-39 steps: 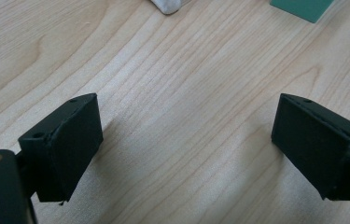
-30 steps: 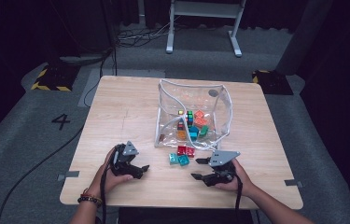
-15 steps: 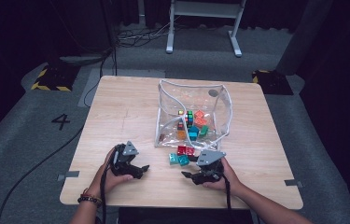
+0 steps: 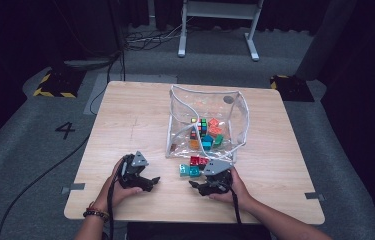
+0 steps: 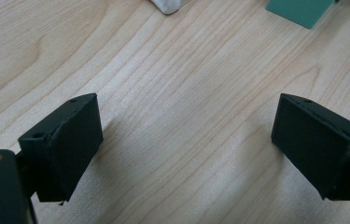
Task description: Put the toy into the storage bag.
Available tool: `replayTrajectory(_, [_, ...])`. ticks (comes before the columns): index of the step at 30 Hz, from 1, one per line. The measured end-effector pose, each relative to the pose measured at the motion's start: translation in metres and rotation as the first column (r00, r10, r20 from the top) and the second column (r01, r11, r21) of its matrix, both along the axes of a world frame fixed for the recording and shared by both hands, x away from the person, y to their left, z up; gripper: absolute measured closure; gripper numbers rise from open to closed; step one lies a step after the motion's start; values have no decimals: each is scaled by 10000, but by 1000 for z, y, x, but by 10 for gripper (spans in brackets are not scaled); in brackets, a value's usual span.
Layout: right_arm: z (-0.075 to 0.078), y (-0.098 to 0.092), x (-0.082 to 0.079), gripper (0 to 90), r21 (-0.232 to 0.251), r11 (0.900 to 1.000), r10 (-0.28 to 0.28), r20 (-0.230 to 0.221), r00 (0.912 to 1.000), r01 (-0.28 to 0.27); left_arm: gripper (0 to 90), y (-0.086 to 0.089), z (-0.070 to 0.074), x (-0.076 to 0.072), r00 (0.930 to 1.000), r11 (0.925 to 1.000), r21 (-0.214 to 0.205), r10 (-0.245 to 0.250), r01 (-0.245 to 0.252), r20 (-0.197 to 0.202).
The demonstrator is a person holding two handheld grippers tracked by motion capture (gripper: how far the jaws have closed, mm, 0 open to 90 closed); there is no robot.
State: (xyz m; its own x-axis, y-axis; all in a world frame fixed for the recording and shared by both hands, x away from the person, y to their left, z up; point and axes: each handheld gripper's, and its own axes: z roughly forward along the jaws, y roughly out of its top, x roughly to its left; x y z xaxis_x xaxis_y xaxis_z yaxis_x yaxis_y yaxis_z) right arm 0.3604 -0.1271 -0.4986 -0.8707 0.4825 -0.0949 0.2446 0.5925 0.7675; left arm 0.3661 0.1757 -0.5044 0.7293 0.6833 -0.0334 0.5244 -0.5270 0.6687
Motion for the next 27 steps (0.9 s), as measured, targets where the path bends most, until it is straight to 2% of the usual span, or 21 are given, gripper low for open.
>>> replayTrajectory(3, [-1,3,4,314,-4,9998,180,279,9994,-180,90,0,0,0,10000,10000,-1,-5,5,25])
replayTrajectory(4, [-1,3,5,311,-213,9994,295,402,9988,-286,90,0,0,0,10000,10000,4,-5,4,29])
replayTrajectory(8, [-1,7,7,315,-346,9990,303,286,9991,-293,90,0,0,0,10000,10000,5,-6,6,29])
replayTrajectory(10, [-3,11,10,324,-376,9979,548,484,9973,-530,90,0,0,0,10000,10000,2,-9,9,21])
replayTrajectory(12, [-4,13,11,344,-472,9971,612,384,9974,-594,90,0,0,0,10000,10000,3,-5,5,25])
replayTrajectory(13, [-4,14,11,361,-346,9978,578,253,9980,-569,90,0,0,0,10000,10000,-1,-5,5,19])
replayTrajectory(16, [-5,15,10,443,-106,9985,546,81,9985,-545,90,0,0,0,10000,10000,5,-7,7,25])
replayTrajectory(17, [-5,13,11,501,-292,9970,719,253,9971,-712,90,0,0,0,10000,10000,4,-6,6,24])
replayTrajectory(20, [-5,13,9,576,-105,9977,670,76,9977,-669,90,0,0,0,10000,10000,3,-7,7,23])
replayTrajectory(22, [-5,10,9,581,-176,9965,822,84,9966,-821,90,0,0,0,10000,10000,3,-6,6,26])
replayTrajectory(23, [-5,9,8,582,-42,9969,787,-34,9969,-787,90,0,0,0,10000,10000,3,-5,5,25])
replayTrajectory(27, [-3,0,4,590,-108,9942,1068,-348,9937,-1073,90,0,0,0,10000,10000,5,-5,5,27])
